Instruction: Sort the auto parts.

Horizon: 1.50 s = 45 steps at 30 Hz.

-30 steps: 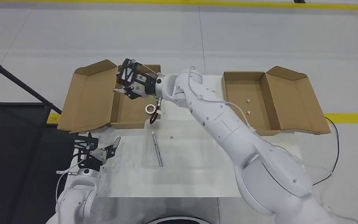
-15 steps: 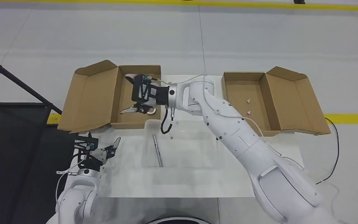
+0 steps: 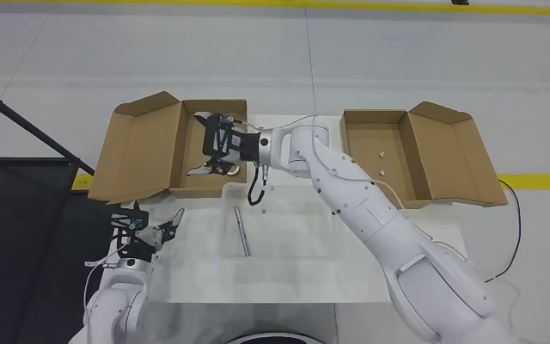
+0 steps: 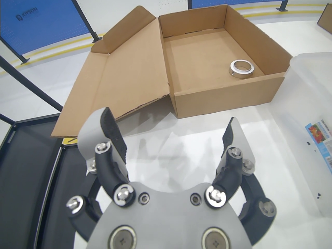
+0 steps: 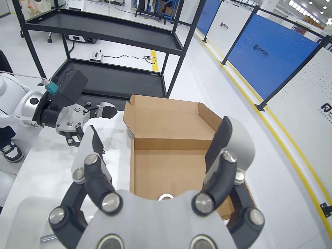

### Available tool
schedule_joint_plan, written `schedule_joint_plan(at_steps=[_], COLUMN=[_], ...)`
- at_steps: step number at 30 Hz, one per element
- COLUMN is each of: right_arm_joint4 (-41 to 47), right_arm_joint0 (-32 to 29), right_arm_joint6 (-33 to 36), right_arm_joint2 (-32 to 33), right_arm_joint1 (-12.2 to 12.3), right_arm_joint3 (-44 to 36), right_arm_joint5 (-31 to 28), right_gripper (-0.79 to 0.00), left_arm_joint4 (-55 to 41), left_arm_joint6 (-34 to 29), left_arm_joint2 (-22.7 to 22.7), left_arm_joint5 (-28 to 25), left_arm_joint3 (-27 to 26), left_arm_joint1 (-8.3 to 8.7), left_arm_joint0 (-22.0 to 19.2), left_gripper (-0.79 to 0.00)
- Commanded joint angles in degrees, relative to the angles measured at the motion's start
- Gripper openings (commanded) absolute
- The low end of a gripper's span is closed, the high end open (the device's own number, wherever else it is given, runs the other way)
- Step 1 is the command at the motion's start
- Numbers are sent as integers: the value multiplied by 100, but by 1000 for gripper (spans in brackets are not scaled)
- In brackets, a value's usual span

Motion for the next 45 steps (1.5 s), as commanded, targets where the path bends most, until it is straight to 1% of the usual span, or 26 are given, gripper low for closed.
schedule_joint_plan(at_steps=[1,4,7,11,14,17,19,24,29,34,38,41,43,45], right_arm_joint4=[-147,-406,-619,-856,-987,-1096,-1139,-1225,-1321,-1482,-1483,-1465,-1431,-1418], right_arm_joint0=[-76,-212,-454,-968,-1481,-2071,-2466,-3375,-4120,-4843,-5471,-5937,-6210,-6281], right_arm_joint6=[11,145,341,678,981,1321,1525,1903,1864,1747,1636,1593,1574,1564], right_arm_joint2=[72,234,469,900,1327,1797,2090,2697,3095,3679,4263,4669,4915,4977], right_arm_joint1=[52,173,332,595,798,990,1100,1316,1525,1730,1831,1884,1916,1927], right_arm_joint3=[-185,-568,-1115,-2047,-2860,-3723,-4275,-5461,-6408,-7052,-7485,-7791,-7964,-8022], right_arm_joint5=[58,-4,-167,-556,-747,-912,-1025,-1216,-1216,-1216,-1134,-946,-890,-917], right_gripper=[0,0,0,0,0,0,0,0,0,0,0,0,0,0], left_arm_joint4=[-3,125,239,515,800,1083,1350,2010,2726,3342,3812,4201,4506,4503], left_arm_joint6=[22,-7,-4,25,65,71,129,386,1032,1517,1898,2294,2572,2744], left_arm_joint2=[-71,-153,-204,-295,-333,-285,-247,-54,224,603,967,1221,1399,1480], left_arm_joint5=[-122,-402,-750,-1347,-1765,-2155,-2515,-3247,-4182,-4935,-5287,-5436,-5305,-4971], left_arm_joint3=[-53,-165,-312,-511,-623,-717,-799,-873,-858,-558,-334,-242,-180,-41], left_arm_joint1=[6,26,47,93,131,163,195,263,355,434,483,527,551,547], left_arm_joint0=[11,-17,-86,-251,-458,-704,-879,-1334,-1884,-2577,-3114,-3460,-3620,-3707], left_gripper=[0,0,0,0,0,0,0,0,0,0,0,0,0,0])
